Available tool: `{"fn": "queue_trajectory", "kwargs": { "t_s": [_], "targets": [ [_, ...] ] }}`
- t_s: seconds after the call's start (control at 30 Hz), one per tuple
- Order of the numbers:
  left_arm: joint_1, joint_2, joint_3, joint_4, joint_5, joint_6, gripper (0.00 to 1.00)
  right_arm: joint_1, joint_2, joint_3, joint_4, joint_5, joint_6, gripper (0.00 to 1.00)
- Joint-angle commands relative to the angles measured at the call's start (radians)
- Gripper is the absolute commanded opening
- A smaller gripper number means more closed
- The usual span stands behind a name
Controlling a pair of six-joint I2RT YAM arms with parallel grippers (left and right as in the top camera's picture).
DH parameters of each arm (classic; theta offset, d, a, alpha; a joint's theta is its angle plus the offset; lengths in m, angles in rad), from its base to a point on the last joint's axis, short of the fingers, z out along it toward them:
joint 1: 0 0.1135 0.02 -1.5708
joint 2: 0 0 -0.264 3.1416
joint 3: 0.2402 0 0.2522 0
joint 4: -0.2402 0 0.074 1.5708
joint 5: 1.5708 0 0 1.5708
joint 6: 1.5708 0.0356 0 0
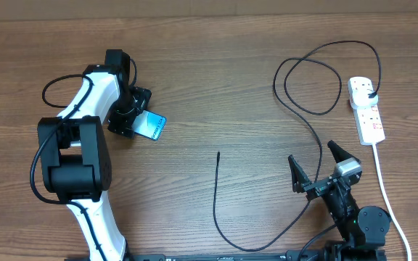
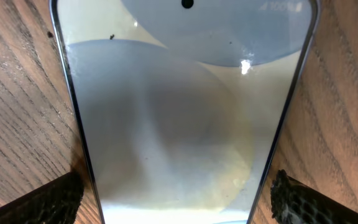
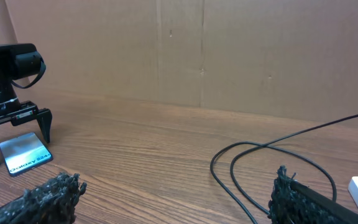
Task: Plug charger to phone and switch on socket
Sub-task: 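Close the left gripper on the phone's bottom end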
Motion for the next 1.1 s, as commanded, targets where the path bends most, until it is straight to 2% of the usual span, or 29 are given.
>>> {"fn": "queue_trajectory", "kwargs": {
  "t_s": [0.0,0.7,1.07],
  "targets": [
    [-0.008,0.012,-0.018,-0.011,-0.024,0.01,1.0,0.008,-0.01,-0.011,0.001,0.01,-0.001,1.0],
    [-0.011,0.042,-0.018,-0.05,-0.062,-0.015,1.0,0.008,-0.01,-0.011,0.002,0.01,0.0,1.0],
    [-0.009,0.086,-0.017,-0.044,-0.006,-0.014,1.0,0.008,-0.01,-0.011,0.002,0.01,0.0,1.0]
  ]
}}
